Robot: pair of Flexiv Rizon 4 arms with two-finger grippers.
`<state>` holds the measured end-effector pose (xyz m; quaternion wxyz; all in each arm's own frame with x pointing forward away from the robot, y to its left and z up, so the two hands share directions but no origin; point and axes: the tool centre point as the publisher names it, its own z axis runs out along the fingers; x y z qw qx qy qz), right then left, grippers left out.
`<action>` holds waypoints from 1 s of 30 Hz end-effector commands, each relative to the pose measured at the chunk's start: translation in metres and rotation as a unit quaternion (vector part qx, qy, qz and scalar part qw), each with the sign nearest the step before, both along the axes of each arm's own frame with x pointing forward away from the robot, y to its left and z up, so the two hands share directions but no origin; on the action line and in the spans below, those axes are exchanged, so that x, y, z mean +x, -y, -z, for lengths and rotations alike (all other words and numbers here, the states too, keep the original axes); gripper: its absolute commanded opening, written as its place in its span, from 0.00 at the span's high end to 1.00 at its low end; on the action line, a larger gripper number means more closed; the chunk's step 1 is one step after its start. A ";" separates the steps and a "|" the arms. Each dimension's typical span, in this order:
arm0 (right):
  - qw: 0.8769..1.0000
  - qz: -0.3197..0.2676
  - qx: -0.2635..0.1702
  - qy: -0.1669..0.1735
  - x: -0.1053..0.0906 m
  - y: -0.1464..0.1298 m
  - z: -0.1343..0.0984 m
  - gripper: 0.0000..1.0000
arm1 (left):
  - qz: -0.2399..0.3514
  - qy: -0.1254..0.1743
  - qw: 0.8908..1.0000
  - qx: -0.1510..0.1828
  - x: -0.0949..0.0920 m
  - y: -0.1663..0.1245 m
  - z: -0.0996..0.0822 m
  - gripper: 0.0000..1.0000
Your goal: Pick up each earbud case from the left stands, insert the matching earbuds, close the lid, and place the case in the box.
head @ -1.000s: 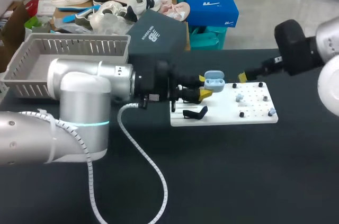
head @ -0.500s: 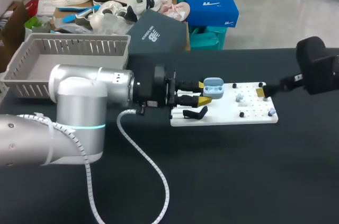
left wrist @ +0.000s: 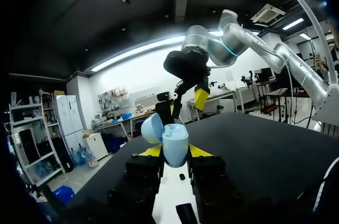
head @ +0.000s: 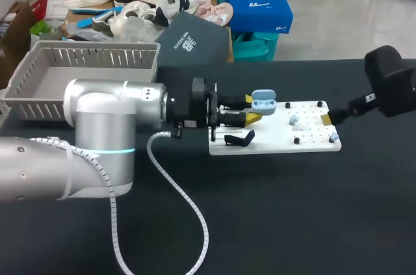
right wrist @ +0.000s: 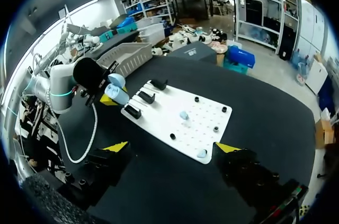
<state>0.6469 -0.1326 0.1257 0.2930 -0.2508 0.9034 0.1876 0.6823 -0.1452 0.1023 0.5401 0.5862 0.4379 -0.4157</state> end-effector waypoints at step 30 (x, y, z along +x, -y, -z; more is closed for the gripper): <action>0.951 0.058 -0.303 0.030 -0.006 0.032 0.044 0.00 | -0.010 0.002 1.000 -0.001 -0.004 0.003 -0.001 1.00</action>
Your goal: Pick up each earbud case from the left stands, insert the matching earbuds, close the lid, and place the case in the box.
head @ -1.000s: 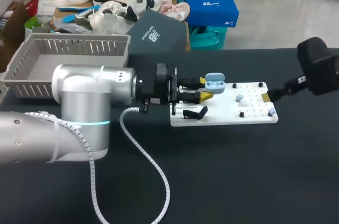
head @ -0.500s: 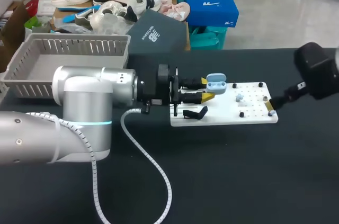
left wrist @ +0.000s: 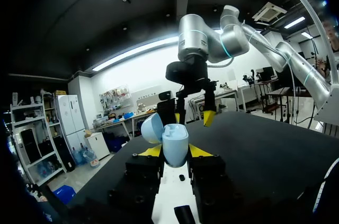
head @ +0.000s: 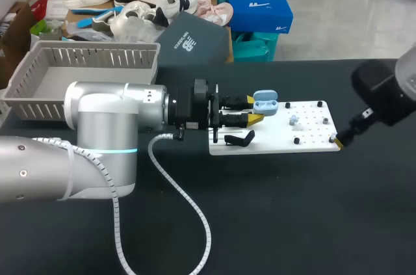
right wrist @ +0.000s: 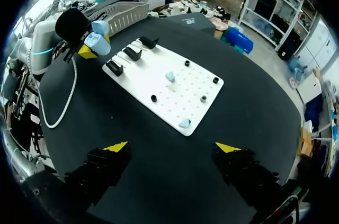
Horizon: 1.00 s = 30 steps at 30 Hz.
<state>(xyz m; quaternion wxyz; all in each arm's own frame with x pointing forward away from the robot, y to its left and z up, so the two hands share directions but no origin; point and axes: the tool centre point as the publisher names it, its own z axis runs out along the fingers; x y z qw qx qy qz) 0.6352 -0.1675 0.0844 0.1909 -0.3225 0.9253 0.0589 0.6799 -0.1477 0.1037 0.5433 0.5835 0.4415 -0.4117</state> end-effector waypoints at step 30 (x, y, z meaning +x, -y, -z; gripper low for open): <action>0.977 0.074 -0.168 0.111 0.016 -0.006 0.008 0.00 | -0.003 0.001 1.000 -0.001 -0.002 0.000 0.000 1.00</action>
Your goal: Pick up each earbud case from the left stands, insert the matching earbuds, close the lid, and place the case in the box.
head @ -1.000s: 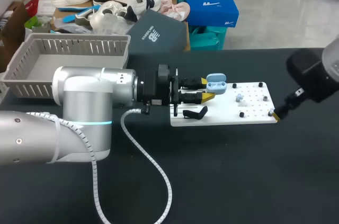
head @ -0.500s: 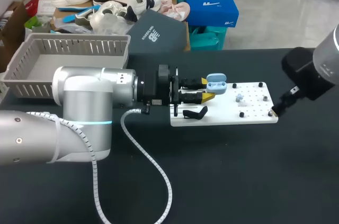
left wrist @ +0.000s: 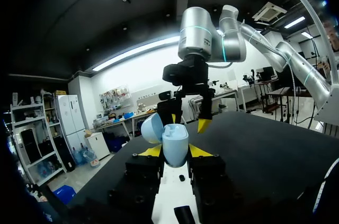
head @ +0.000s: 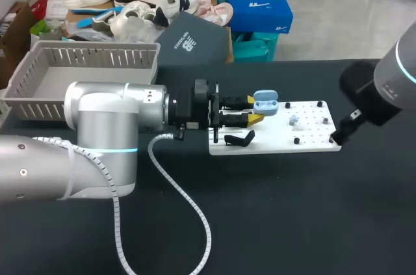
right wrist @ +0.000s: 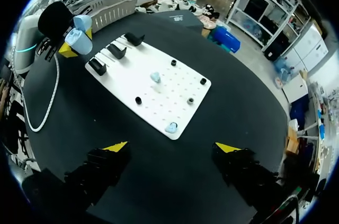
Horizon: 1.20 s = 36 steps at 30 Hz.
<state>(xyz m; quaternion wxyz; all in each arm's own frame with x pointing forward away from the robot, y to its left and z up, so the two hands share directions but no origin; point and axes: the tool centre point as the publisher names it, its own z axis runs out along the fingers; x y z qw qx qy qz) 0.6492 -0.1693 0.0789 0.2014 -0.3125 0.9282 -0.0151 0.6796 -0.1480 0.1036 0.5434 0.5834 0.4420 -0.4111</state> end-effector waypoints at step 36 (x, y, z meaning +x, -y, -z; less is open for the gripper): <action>0.986 0.066 -0.135 0.070 0.004 -0.009 0.040 0.18 | -0.003 0.001 1.000 -0.001 -0.001 0.000 0.000 1.00</action>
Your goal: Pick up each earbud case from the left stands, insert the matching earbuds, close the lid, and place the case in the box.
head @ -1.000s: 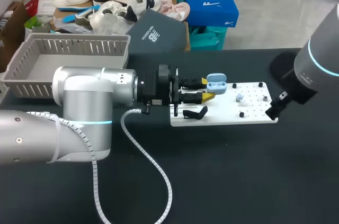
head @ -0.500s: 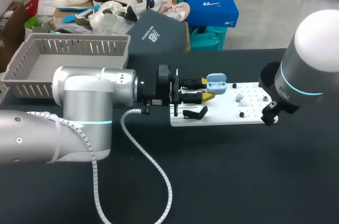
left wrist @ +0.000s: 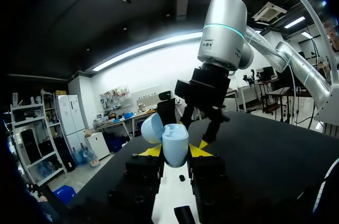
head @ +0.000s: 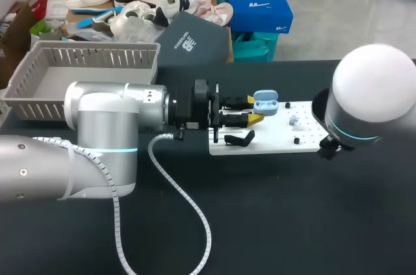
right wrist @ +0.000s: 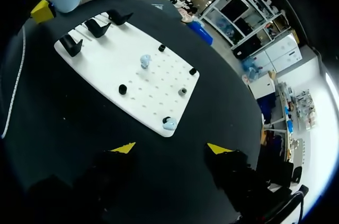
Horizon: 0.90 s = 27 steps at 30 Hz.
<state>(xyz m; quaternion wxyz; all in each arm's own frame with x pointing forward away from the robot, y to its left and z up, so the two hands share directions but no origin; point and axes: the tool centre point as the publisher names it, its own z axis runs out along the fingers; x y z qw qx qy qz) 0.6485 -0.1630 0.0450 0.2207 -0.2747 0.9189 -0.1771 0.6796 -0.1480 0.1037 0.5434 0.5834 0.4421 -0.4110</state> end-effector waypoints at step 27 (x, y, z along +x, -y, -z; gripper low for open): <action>0.999 0.000 0.028 -0.034 0.014 -0.007 0.014 0.51 | -0.002 0.001 1.000 -0.001 -0.001 0.000 0.000 1.00</action>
